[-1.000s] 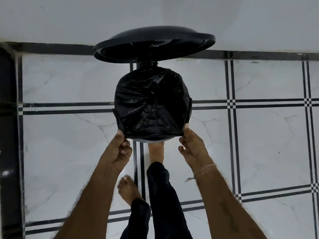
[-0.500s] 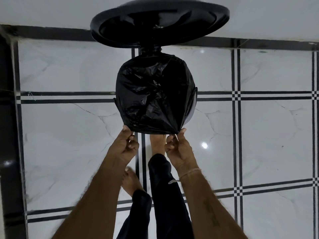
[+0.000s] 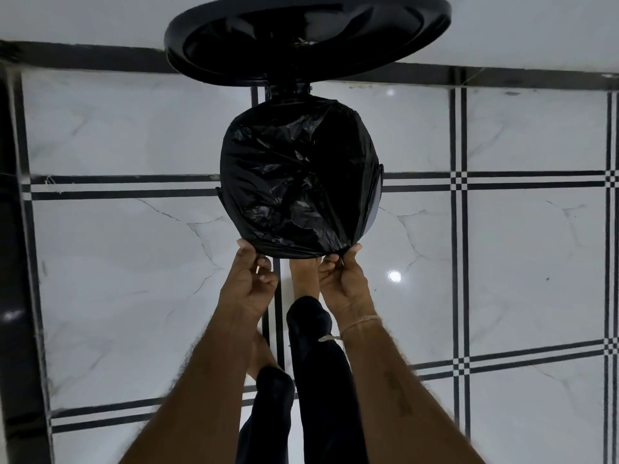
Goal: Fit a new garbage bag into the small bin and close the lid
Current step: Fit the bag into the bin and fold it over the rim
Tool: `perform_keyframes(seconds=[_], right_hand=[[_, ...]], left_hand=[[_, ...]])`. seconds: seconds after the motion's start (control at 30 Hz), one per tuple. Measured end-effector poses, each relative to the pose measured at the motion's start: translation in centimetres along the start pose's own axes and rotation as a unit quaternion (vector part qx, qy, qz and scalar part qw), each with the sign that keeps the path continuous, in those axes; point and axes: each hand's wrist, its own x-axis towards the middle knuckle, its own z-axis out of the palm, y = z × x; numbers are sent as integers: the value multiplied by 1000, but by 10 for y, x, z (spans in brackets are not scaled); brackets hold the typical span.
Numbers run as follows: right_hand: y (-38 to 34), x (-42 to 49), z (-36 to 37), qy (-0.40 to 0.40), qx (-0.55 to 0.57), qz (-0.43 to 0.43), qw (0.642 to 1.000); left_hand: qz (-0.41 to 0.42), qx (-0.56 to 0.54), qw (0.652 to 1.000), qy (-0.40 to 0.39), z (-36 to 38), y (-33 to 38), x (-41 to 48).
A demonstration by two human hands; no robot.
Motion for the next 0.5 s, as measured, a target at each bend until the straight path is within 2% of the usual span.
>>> perform_keyframes(seconds=[0.23,0.4,0.5], right_hand=[[8,4,-5,-16,-3,-13,1000],[-4,14,8,19,-91,-17,996],[-3,9,11,11,-88,-34,995]], left_hand=[[-11,-44,999,8,1,-3,6],[-22,30,998,40,6,5,16],[-11,22,999,44,6,11,12]])
